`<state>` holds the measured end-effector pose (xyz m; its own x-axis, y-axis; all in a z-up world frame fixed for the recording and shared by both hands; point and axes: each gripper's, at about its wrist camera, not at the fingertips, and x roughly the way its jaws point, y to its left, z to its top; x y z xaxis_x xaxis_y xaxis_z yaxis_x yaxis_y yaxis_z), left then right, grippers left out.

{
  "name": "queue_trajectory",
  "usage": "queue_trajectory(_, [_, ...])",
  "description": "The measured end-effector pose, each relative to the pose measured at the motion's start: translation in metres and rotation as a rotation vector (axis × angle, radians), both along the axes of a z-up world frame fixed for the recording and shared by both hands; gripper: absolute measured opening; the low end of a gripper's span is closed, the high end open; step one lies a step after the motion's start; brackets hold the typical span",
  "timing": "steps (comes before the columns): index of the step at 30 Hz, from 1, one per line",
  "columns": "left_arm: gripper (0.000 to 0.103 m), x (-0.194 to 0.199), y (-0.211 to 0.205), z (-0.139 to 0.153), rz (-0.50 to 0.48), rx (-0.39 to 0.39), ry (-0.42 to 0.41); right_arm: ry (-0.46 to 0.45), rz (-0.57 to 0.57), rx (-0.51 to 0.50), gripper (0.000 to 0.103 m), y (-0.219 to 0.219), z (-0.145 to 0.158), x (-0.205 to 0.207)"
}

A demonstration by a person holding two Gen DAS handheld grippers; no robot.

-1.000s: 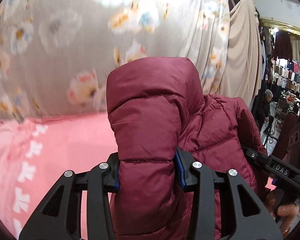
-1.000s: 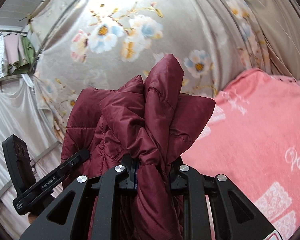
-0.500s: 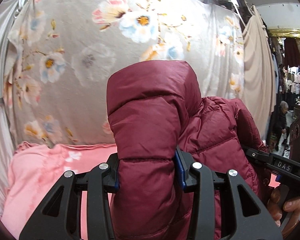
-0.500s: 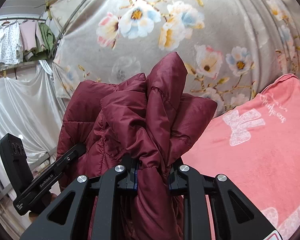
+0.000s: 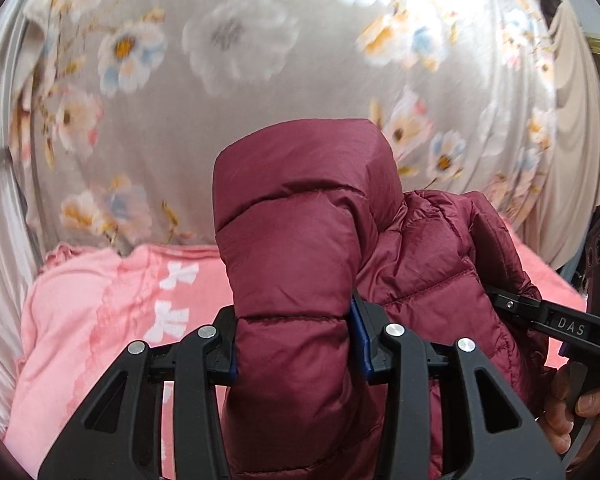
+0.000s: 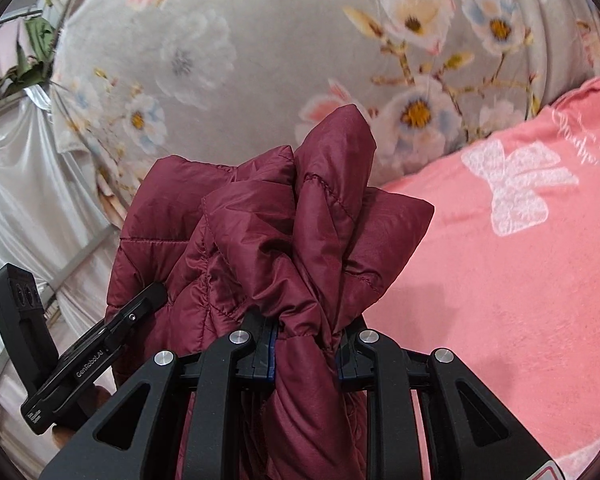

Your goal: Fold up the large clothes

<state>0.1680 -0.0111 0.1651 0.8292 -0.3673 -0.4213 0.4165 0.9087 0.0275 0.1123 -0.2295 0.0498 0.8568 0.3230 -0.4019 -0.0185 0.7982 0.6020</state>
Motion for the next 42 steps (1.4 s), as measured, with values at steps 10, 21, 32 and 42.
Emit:
queue_trajectory(10, [0.039, 0.068, 0.01, -0.078, 0.055, 0.035, 0.161, 0.15, 0.032, 0.011, 0.019, 0.012, -0.077, 0.061])
queue_trajectory(21, [0.043, 0.117, 0.018, -0.161, 0.101, 0.077, 0.302, 0.269, 0.022, -0.028, 0.027, 0.016, -0.147, 0.096])
queue_trajectory(32, [0.062, 0.118, 0.026, -0.175, 0.159, 0.127, 0.274, 0.248, -0.034, -0.076, 0.051, 0.009, -0.137, 0.062])
queue_trajectory(42, [0.065, 0.042, 0.02, -0.127, 0.192, 0.138, 0.237, 0.185, 0.023, -0.363, 0.005, 0.067, -0.075, -0.001])
